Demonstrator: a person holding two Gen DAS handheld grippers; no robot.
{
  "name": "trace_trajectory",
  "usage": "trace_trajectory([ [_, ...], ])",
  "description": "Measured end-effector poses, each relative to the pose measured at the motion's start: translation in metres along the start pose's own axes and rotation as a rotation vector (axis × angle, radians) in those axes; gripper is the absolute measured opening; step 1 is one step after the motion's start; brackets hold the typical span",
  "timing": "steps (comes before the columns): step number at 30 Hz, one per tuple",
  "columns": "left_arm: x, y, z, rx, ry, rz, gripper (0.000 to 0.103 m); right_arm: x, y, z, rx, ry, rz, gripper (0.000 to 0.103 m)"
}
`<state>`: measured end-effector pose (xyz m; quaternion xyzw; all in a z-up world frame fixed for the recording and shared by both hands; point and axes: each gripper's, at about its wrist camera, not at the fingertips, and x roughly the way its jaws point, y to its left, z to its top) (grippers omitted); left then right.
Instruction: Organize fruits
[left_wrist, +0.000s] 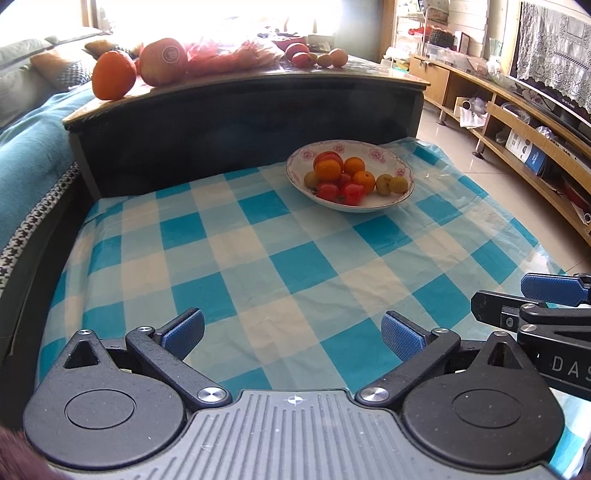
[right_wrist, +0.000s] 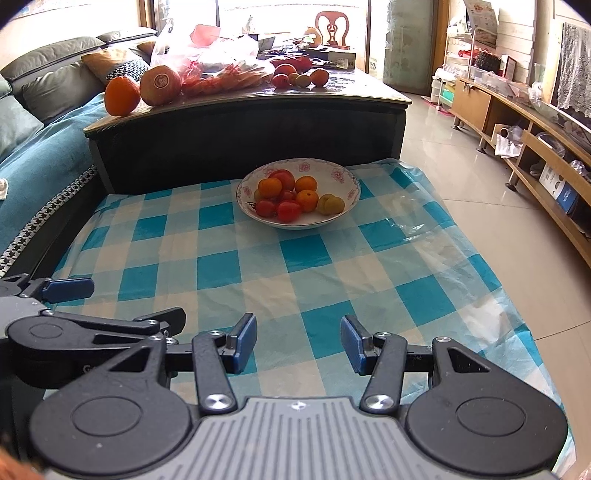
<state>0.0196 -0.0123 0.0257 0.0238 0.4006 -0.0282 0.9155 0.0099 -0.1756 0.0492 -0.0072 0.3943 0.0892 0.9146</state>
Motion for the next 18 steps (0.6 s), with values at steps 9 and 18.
trace_trajectory([
  [9, -0.0025, 0.0007, -0.0024, -0.002, -0.002, 0.019, 0.103, -0.0005, 0.0033, -0.0019, -0.008, 0.004, 0.002, 0.052],
  [18, -0.0036, 0.0001, -0.0033, 0.002, -0.007, 0.03, 0.103, -0.0002, 0.005, -0.003, -0.012, 0.005, 0.001, 0.052],
])
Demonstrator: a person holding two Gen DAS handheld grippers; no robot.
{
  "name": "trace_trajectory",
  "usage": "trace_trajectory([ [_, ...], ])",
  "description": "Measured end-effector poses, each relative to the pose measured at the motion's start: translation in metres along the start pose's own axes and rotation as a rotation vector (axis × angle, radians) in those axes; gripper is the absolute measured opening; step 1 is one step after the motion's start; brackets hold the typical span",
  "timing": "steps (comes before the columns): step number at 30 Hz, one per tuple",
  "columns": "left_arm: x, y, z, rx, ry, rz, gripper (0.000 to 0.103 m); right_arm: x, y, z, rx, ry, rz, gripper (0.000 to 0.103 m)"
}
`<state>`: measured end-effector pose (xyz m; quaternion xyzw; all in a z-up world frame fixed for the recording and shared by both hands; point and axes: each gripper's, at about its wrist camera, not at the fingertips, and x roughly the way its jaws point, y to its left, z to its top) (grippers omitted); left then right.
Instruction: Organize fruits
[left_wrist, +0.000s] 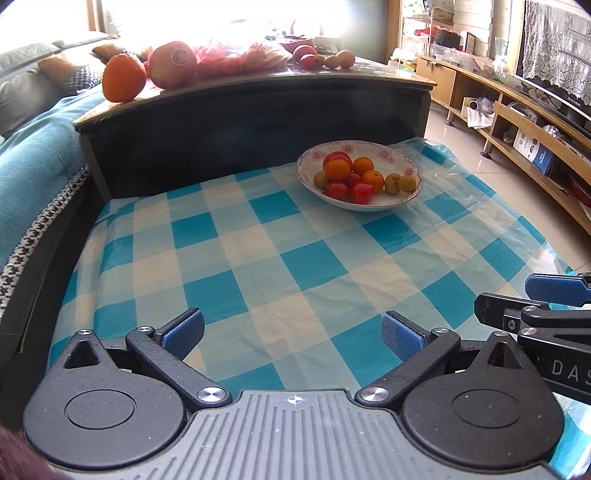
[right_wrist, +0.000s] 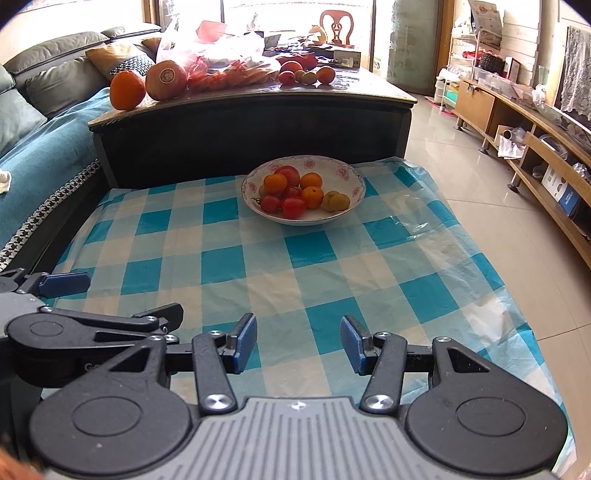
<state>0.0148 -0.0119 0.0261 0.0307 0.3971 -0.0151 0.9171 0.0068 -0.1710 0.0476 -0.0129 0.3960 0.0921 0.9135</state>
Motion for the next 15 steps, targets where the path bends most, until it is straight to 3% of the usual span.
trace_trajectory([
  [15, -0.0004, 0.0008, -0.0013, 0.004, 0.003, 0.012, 0.103, 0.0007, 0.0016, -0.0006, -0.006, 0.004, -0.003, 0.052],
])
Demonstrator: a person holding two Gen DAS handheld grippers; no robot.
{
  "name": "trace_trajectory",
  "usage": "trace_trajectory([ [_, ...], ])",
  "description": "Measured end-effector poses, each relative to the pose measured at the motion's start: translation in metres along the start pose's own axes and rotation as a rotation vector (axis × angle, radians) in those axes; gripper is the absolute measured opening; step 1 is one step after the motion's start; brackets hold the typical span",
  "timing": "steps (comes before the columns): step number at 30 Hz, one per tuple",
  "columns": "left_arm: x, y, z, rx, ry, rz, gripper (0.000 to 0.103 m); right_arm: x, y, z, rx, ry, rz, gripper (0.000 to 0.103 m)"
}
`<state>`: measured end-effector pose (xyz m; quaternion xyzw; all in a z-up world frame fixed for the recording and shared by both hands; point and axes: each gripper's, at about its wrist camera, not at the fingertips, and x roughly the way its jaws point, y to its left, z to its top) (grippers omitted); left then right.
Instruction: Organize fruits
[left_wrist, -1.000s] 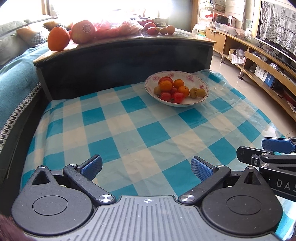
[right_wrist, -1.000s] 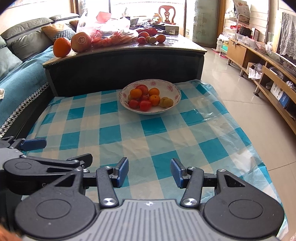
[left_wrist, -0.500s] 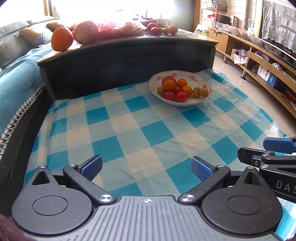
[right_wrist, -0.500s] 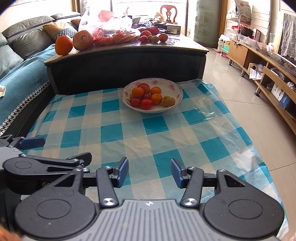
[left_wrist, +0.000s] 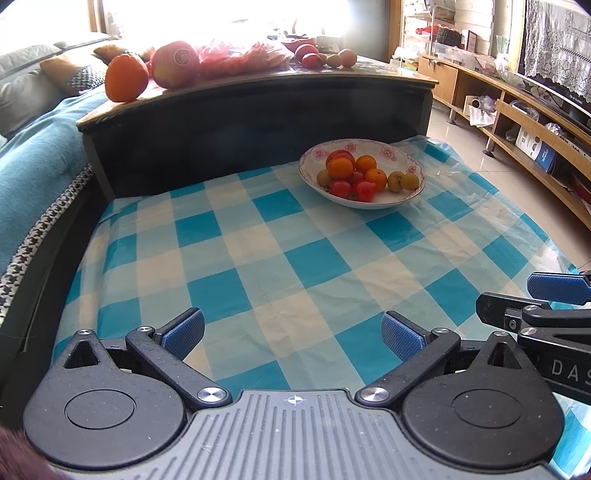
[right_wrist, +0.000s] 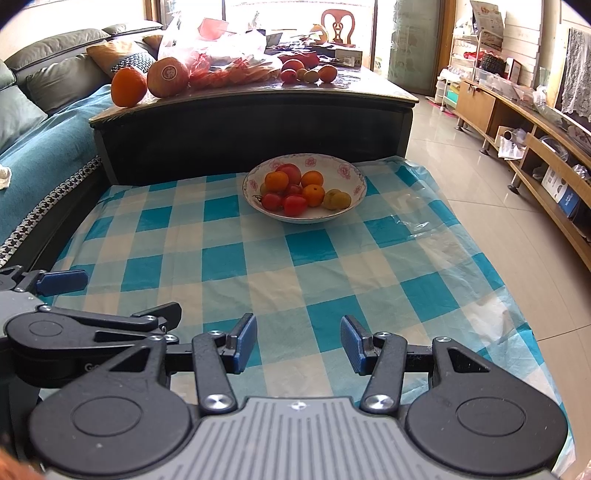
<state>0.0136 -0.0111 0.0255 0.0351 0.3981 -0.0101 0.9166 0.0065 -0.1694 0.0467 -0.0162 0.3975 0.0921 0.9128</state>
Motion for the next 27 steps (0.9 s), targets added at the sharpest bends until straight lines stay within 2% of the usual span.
trace_trajectory([
  [27, -0.0008, 0.0003, -0.001, 0.0, 0.002, -0.001, 0.103, -0.0006, 0.0007, -0.0045, -0.004, 0.004, -0.002, 0.052],
])
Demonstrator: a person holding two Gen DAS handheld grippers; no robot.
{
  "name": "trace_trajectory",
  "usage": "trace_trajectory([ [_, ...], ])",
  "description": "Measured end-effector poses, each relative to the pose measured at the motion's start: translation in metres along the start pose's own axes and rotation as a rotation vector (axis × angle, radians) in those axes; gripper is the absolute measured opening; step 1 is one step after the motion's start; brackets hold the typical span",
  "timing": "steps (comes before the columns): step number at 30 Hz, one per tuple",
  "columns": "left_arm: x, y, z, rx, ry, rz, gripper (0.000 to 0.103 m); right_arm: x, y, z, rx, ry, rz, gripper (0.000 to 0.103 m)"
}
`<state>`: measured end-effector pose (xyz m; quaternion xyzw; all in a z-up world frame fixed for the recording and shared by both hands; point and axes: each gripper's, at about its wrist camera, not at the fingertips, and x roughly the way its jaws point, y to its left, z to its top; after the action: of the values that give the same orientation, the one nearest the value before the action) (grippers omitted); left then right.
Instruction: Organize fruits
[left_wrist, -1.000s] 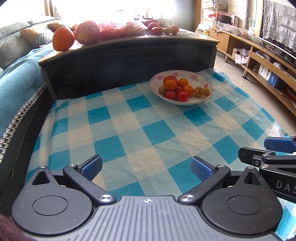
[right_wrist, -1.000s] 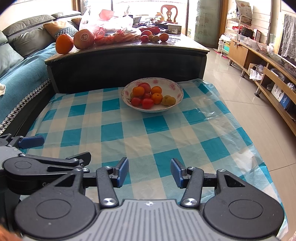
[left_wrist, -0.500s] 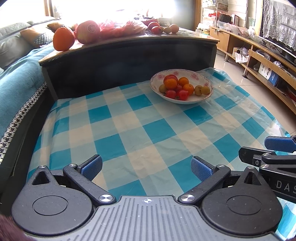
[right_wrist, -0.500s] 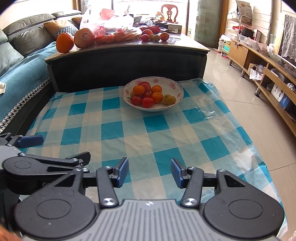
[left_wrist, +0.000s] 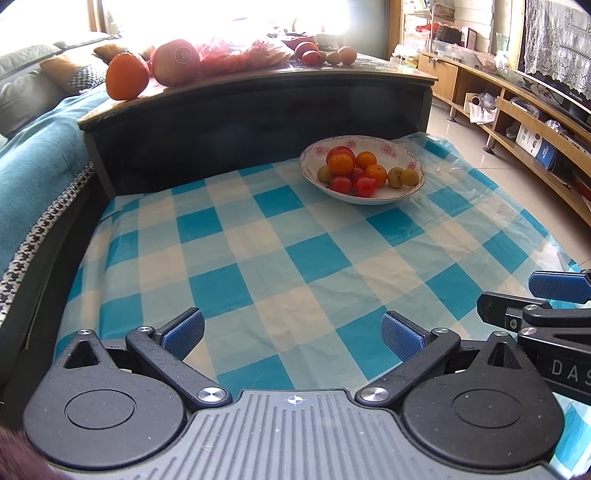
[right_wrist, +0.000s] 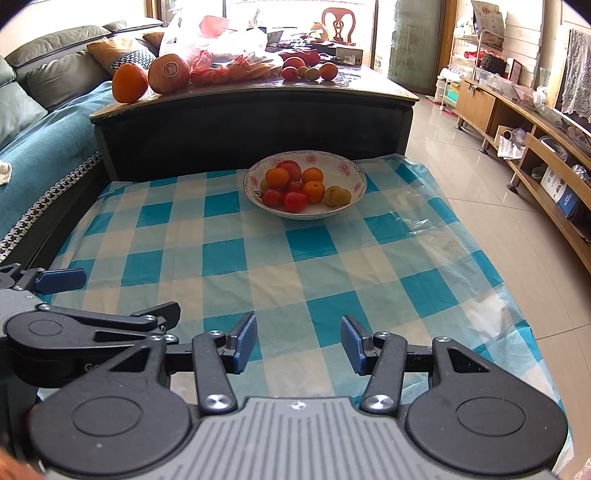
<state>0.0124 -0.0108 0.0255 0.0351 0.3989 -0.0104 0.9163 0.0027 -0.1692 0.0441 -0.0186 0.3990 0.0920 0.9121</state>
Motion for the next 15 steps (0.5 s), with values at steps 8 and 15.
trace_trajectory([
  [8, -0.0006, 0.0007, -0.003, 0.002, 0.0, 0.001, 0.103, -0.0003, 0.0, -0.0003, 0.0, 0.001, 0.0, 0.052],
  [15, -0.0011, 0.0006, -0.0037, 0.0, 0.001, 0.0, 0.103, -0.0006, 0.0001, -0.0002, -0.001, 0.0, 0.0, 0.052],
])
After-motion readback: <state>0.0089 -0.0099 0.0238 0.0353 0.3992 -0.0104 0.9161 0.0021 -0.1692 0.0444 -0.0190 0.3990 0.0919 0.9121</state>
